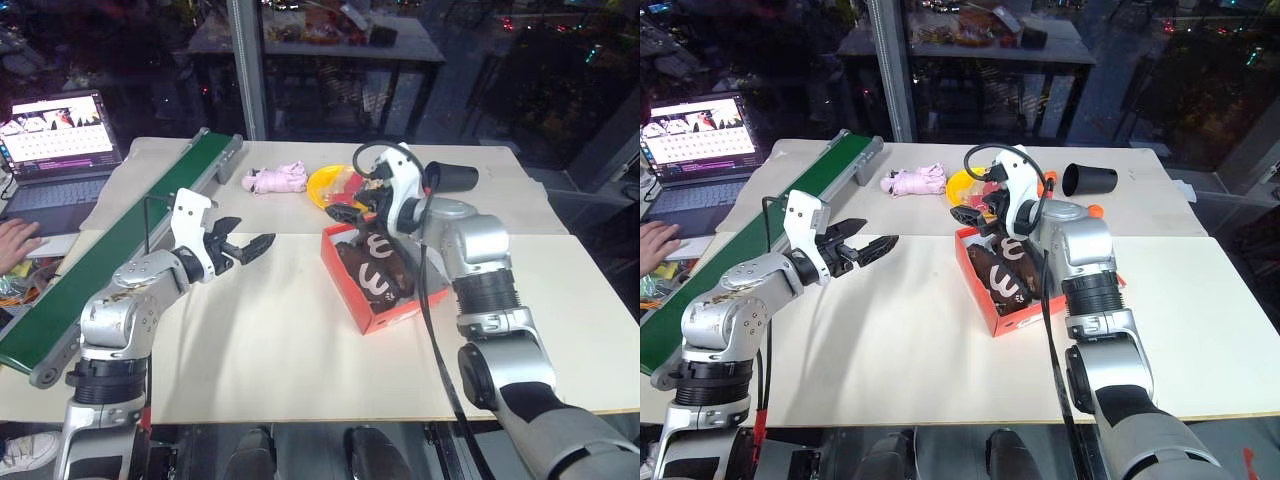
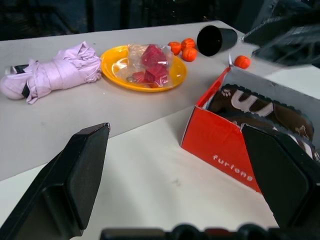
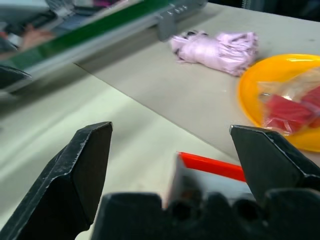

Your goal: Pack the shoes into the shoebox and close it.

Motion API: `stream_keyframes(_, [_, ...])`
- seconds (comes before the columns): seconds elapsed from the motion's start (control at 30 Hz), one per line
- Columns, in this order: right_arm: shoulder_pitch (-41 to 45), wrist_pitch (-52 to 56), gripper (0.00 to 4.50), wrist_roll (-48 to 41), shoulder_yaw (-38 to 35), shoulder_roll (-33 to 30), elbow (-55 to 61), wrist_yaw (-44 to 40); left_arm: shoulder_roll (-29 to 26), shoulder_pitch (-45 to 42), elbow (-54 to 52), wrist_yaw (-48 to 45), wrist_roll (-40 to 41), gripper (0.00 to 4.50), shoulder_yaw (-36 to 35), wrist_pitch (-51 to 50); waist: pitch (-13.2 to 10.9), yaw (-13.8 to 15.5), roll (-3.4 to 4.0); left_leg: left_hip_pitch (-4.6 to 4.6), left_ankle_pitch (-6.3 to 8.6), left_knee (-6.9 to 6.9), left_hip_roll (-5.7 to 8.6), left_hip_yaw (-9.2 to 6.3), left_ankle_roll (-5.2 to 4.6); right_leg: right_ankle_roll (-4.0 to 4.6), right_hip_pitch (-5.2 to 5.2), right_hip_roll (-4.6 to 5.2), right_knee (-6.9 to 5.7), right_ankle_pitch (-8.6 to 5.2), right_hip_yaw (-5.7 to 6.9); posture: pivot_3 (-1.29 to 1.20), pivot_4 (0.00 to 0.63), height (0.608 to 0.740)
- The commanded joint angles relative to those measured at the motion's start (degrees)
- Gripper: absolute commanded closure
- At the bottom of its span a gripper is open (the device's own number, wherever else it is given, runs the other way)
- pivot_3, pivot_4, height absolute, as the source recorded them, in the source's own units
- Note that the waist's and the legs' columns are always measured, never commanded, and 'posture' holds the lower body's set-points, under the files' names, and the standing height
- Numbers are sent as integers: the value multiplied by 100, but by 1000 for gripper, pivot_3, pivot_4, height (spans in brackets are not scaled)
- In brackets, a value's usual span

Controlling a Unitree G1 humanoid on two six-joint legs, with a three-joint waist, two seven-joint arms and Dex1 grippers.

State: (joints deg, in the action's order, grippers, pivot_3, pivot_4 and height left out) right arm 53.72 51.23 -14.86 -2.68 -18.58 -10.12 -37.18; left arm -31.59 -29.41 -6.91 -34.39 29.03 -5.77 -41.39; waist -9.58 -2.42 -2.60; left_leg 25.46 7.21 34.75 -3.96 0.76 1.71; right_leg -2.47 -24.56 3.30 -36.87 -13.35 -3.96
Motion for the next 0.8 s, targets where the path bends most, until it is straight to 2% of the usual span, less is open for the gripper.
stream_keyframes(0.03, [-260, 515, 66, -283, -194, -455, 1069, -27, -185, -219, -30, -503, -76, 0, 275, 170, 0, 31, 0, 2, 0, 2, 0, 1, 0, 0, 0, 1, 4, 0, 0, 0, 150, 740])
stream_keyframes(0.3, [-1449, 1285, 66, -981, -619, -1598, 2807, -286, -393, -654, 449, -1440, -267, 0, 732, 411, -4, 61, 5, 6, 0, 0, 1, 1, -1, -1, -2, 1, 11, -2, 1, 0, 150, 740])
stream_keyframes(0.47, [-2150, 1839, 66, -1294, -1372, -1988, 3600, -20, -437, -1025, 657, -2151, -317, 0, 1112, 513, -6, 63, 6, 5, 0, 8, 1, 0, -2, -17, 0, 1, 10, -11, 0, 0, 150, 740])
stream_keyframes(0.6, [-2657, 2345, 1112, -1525, -1896, -1977, 4150, 269, -529, -1209, 854, -2542, -492, 0, 1295, 678, -7, 57, 7, 4, 0, 9, 1, 1, -2, -14, 2, 2, 11, -13, -3, 0, 150, 740])
stream_keyframes(0.8, [-4034, 2434, 3178, -1453, -2374, -2106, 4794, 541, -516, -1559, 1298, -2908, -731, 0, 1426, 932, -8, 117, 8, 5, -1, 12, 2, -2, -3, -28, 5, 2, 12, -26, -1, 0, 150, 740])
